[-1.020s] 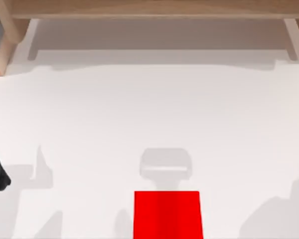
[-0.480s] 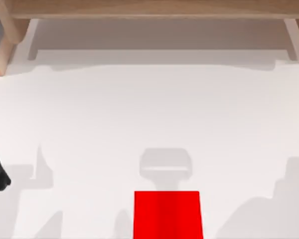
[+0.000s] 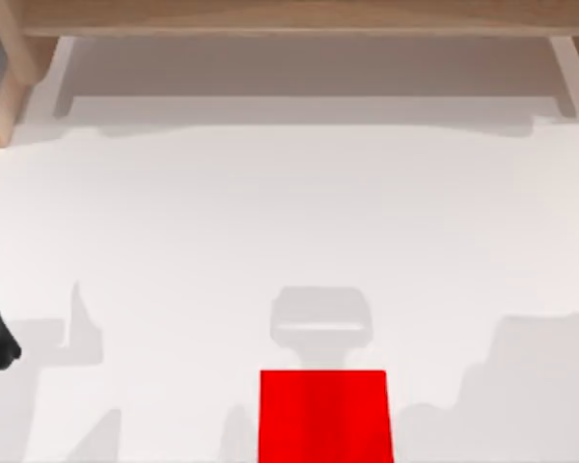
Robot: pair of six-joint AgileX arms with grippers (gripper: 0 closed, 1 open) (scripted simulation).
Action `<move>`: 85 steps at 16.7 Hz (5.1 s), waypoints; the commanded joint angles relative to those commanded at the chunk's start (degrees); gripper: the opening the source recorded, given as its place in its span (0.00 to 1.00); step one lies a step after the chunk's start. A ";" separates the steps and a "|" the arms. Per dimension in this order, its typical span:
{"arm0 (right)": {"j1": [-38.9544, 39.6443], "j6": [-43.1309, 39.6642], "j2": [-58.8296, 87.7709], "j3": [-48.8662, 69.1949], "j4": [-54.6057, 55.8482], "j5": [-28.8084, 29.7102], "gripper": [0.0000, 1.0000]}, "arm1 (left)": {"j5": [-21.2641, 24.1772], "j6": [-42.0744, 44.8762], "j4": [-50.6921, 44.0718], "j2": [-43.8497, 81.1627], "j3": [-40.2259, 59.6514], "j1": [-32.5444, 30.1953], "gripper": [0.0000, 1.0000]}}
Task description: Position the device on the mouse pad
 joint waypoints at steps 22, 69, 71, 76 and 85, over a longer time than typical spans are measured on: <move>47.05 -99.51 12.38 9.99 3.38 0.54 0.00 | 0.00 0.00 0.00 0.00 0.00 0.00 1.00; 77.31 -177.52 24.00 11.56 11.47 -3.11 0.00 | 0.00 0.00 0.00 0.00 0.00 0.00 1.00; 77.31 -177.52 24.00 11.56 11.47 -3.11 0.00 | 0.00 0.00 0.00 0.00 0.00 0.00 1.00; 77.31 -177.52 24.00 11.56 11.47 -3.11 0.38 | 0.00 0.00 0.00 0.00 0.00 0.00 1.00; 77.31 -177.52 24.00 11.56 11.47 -3.11 1.00 | 0.00 0.00 0.00 0.00 0.00 0.00 1.00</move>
